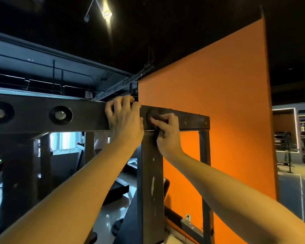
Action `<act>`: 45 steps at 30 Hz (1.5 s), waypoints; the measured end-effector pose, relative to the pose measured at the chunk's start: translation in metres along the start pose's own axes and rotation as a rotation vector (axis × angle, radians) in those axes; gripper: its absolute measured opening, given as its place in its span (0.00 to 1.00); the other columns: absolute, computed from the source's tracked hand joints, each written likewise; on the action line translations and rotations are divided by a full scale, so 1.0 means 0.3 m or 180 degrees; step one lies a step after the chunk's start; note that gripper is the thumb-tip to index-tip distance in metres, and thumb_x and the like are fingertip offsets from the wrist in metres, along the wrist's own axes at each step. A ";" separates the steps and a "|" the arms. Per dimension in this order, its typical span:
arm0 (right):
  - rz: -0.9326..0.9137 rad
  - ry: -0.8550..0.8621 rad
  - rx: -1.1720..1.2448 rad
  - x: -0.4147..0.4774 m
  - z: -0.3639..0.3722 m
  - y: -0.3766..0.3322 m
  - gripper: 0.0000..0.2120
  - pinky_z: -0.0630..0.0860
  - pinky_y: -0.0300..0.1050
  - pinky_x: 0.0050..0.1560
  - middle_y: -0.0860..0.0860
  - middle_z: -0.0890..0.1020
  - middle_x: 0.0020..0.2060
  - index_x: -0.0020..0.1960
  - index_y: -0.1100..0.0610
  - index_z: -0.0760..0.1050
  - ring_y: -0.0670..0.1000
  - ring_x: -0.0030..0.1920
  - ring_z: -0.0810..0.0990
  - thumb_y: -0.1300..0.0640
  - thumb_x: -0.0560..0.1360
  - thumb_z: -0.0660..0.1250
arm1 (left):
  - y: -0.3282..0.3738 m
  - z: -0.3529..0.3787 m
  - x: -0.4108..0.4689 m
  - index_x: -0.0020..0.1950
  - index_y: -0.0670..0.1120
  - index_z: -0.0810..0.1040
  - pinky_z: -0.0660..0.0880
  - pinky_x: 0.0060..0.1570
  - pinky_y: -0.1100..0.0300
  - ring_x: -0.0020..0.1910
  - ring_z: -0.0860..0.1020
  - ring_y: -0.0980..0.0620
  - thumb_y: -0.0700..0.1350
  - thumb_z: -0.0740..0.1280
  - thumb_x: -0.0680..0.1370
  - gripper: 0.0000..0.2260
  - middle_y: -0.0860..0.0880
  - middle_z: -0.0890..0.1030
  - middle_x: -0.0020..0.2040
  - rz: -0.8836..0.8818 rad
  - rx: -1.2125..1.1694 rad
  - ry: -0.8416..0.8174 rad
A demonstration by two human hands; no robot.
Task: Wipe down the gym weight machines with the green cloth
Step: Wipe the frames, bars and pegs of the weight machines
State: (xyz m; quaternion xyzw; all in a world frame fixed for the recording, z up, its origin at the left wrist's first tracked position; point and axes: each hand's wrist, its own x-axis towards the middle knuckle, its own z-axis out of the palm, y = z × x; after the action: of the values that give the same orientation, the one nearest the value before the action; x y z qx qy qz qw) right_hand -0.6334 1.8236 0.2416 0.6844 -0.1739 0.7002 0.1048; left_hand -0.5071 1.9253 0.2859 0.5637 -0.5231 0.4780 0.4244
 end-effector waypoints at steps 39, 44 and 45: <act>0.1554 0.0246 0.0676 0.081 -0.088 0.310 0.21 0.72 0.37 0.66 0.54 0.67 0.55 0.63 0.62 0.79 0.41 0.54 0.70 0.77 0.74 0.62 | 0.155 0.115 0.001 0.64 0.48 0.79 0.58 0.71 0.42 0.68 0.67 0.41 0.43 0.70 0.76 0.16 0.46 0.75 0.64 -0.0383 -0.0137 0.0475; 0.0371 -0.0272 0.0838 0.020 -0.030 0.067 0.22 0.73 0.39 0.61 0.52 0.70 0.52 0.61 0.58 0.81 0.52 0.55 0.72 0.75 0.73 0.64 | 0.138 0.123 -0.002 0.65 0.47 0.78 0.60 0.70 0.41 0.69 0.67 0.40 0.44 0.70 0.76 0.17 0.45 0.75 0.65 -0.0338 -0.0129 0.0454; 0.0054 -0.0281 0.0739 0.015 -0.032 0.063 0.22 0.71 0.37 0.58 0.50 0.69 0.51 0.62 0.60 0.81 0.51 0.54 0.71 0.75 0.72 0.64 | 0.137 0.124 -0.002 0.65 0.47 0.78 0.60 0.70 0.40 0.69 0.67 0.40 0.44 0.69 0.76 0.17 0.44 0.75 0.65 -0.0318 -0.0112 0.0461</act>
State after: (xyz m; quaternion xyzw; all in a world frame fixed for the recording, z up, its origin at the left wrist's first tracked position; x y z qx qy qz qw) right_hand -0.6497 1.8096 0.2441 0.7206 -0.1019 0.6858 0.0112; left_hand -0.5444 1.8853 0.2777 0.5455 -0.4706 0.4865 0.4943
